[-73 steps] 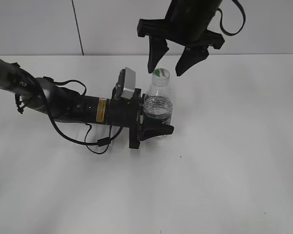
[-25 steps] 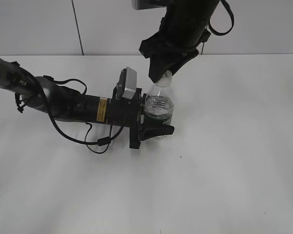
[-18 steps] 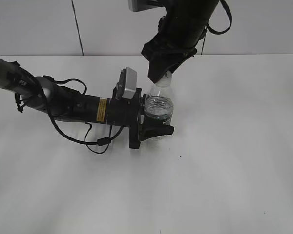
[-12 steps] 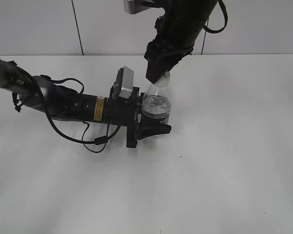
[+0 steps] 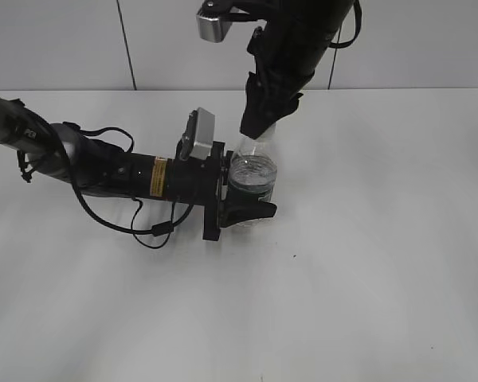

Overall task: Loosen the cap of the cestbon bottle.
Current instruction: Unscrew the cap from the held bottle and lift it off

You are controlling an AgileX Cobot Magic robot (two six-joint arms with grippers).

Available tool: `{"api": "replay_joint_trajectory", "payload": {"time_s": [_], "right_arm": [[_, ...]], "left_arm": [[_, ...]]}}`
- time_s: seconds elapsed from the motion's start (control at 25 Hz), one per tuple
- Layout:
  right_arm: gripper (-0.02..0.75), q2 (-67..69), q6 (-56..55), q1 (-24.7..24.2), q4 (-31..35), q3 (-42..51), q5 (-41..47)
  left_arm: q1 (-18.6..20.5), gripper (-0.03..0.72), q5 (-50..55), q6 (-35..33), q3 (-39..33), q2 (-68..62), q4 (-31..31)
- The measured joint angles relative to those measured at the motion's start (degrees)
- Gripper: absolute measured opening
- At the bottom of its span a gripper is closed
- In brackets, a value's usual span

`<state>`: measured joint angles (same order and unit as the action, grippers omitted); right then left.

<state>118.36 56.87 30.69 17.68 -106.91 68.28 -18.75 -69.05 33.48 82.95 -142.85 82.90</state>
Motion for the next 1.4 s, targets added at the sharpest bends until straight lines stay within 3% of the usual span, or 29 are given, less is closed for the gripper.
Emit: {"api": "replay_joint_trajectory", "payload": {"time_s": [0.48,1.04,1.2,1.4], "right_arm": [[0.302,0.0,21.3,0.0,0.4,0.0,0.0],[0.309,0.0,21.7,0.0,0.8,0.0,0.2],[0.36,0.0,20.4,0.0,1.6,0.0,0.2],[0.489,0.0,18.0,0.0,2.7,0.0,0.8]], "left_arm": [[0.4,0.404,-0.4,1.6,0.0,0.0,0.7],[0.4,0.404,-0.6,1.9,0.0,0.0,1.0],[0.4,0.404,-0.9,2.1,0.0,0.0,1.3],[0.4,0.404,-0.9,2.7,0.0,0.0,1.3]]}}
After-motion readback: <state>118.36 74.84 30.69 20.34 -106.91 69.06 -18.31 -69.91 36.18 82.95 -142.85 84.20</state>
